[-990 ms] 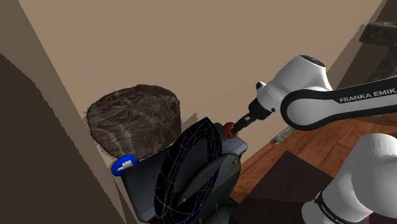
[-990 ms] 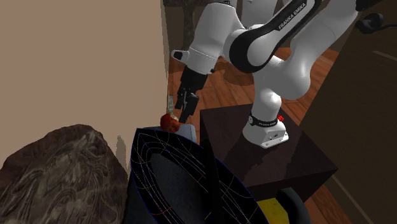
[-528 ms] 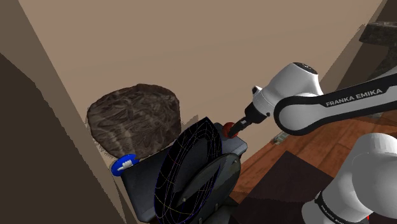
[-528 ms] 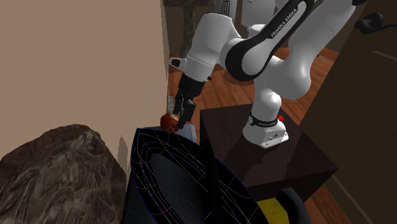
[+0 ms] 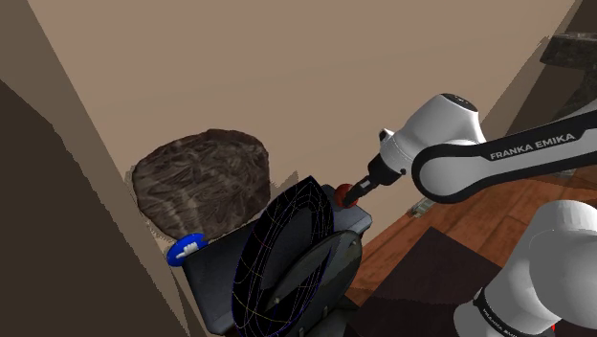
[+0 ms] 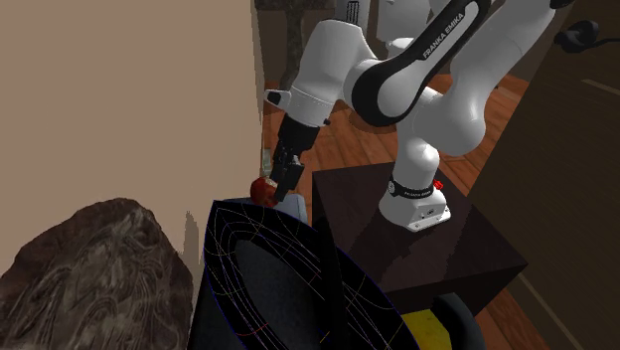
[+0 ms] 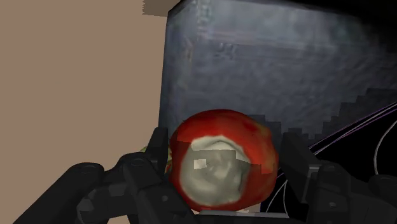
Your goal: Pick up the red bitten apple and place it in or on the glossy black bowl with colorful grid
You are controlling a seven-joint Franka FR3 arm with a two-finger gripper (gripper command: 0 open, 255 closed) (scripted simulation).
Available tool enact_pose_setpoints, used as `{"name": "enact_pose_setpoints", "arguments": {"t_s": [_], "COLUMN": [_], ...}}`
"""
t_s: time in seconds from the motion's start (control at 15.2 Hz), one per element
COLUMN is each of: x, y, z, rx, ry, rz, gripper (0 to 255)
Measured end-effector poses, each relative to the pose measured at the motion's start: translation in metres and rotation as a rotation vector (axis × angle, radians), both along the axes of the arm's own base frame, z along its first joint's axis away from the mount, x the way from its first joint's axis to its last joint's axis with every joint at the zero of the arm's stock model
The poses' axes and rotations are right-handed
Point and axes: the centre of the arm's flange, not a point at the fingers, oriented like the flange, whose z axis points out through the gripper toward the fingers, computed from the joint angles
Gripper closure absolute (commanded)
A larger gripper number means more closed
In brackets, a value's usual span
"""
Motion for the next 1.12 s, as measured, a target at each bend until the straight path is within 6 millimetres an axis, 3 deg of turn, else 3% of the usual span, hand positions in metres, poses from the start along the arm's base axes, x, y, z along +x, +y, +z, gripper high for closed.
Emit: {"name": "enact_pose_setpoints", "arguments": {"t_s": [0.53, 1.12], "x": [0.0, 0.0], "y": [0.0, 0.0], "z": [0.002, 0.047], "rx": [0.0, 0.0], "ry": [0.0, -0.002], "rz": [0.0, 0.0], "gripper": [255, 255]}}
